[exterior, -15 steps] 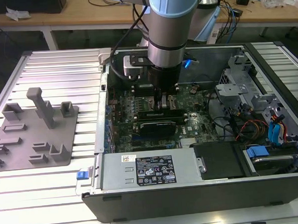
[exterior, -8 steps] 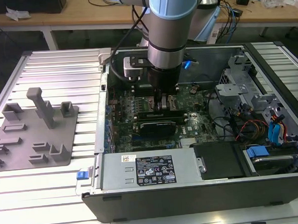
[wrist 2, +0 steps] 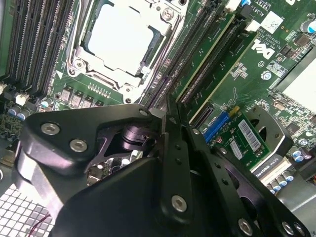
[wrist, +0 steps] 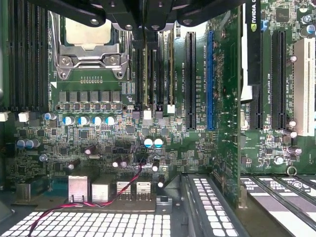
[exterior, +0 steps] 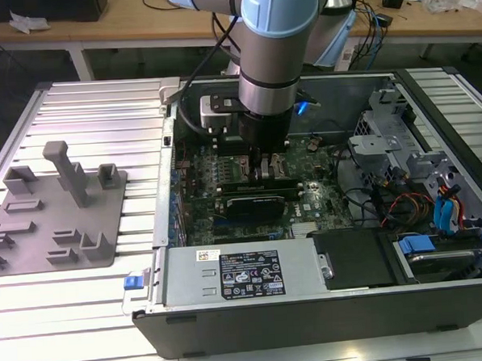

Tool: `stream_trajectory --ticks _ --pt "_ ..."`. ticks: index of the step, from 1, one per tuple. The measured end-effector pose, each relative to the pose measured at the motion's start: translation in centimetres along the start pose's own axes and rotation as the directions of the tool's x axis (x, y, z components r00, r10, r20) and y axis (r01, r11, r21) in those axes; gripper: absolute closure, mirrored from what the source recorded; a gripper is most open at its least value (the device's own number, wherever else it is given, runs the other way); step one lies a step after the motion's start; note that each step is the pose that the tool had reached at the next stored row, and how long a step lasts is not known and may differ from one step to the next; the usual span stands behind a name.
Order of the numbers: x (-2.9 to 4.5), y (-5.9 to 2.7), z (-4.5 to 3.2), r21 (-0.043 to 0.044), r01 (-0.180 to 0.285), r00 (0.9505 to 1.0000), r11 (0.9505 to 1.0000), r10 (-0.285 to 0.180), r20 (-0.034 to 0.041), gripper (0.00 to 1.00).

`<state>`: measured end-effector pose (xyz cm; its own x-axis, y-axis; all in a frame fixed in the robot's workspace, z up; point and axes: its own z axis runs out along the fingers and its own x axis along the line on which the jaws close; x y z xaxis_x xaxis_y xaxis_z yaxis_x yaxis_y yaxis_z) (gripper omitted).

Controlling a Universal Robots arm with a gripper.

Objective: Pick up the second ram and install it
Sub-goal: 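Insert the second ram into the second slot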

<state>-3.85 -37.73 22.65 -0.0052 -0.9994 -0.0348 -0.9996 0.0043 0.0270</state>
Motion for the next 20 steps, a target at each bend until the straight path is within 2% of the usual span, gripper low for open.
stream_trajectory --ticks 3,4,6,8,10,11,12,14,16,19,20 --pt "-0.01 -0.01 0.04 0.0002 0.0 1.0 1.0 0.0 0.0005 0.89" --pt "0.0 -0.01 0.04 0.0002 0.0 1.0 1.0 0.0 0.0003 0.83" --pt "0.0 0.0 0.03 0.0001 0.0 1.0 1.0 0.0 0.0002 0.83" --pt "-0.04 0.0 -0.37 0.0004 0.0 1.0 1.0 0.0 0.0004 0.83" --pt "-0.08 0.03 -1.04 0.0012 0.0 1.0 1.0 0.0 0.0002 0.83" --pt "-0.13 0.04 -1.66 0.003 0.0 1.0 1.0 0.0 0.0003 0.83" --pt "-0.14 0.04 -1.73 0.0035 0.0 1.0 1.0 0.0 0.0006 0.83" --pt "-0.14 -0.37 -1.76 0.0033 0.0 1.0 1.0 0.0 0.0003 0.83" --pt "-0.14 -1.34 -1.78 0.0033 0.0 1.0 1.0 0.0 0.0005 0.83" --pt "-0.15 -1.54 -1.79 0.0033 0.0 1.0 1.0 0.0 0.0005 0.84" --pt "-0.15 -1.57 -1.79 0.0033 0.0 1.0 1.0 0.0 0.0005 0.91"
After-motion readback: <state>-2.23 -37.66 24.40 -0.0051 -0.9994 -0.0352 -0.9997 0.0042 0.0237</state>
